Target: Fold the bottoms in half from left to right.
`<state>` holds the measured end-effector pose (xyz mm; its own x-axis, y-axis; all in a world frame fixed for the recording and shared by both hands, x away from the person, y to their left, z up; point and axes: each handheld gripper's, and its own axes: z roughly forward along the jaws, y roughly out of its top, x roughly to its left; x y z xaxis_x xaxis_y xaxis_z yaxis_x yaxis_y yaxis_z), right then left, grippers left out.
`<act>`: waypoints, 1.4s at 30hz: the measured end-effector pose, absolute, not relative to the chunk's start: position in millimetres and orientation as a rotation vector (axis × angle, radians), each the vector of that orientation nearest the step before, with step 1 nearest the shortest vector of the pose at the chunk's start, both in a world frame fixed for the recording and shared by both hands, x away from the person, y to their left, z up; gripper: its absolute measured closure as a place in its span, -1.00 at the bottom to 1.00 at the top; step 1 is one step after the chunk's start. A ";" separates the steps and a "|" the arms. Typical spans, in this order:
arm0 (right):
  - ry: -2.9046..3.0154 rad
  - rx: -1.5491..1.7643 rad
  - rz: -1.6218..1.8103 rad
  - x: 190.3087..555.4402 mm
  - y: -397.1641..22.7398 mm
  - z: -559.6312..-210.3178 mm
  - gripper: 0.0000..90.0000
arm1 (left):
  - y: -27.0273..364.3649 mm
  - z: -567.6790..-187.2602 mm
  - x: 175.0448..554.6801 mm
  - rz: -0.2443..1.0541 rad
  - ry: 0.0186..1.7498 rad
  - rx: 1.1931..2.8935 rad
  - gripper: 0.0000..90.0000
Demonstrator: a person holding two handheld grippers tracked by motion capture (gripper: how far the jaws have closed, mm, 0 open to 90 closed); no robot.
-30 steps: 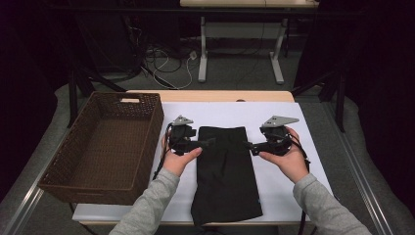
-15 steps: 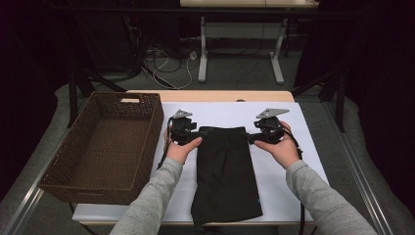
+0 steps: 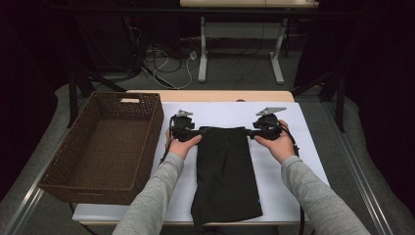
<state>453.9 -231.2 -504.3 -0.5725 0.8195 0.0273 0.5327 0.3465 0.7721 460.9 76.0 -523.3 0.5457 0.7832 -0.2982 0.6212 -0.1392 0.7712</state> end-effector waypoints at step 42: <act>2.311 1.299 1.020 480.5 -206.0 -558.9 0.06 | 73.5 -560.8 476.3 0.124 1.222 1.964 0.12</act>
<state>480.5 -206.0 -558.9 -0.5462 0.8338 0.0800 0.6210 0.3390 0.7067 476.3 73.5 -560.8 0.5280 0.7902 -0.3112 0.7112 -0.2112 0.6705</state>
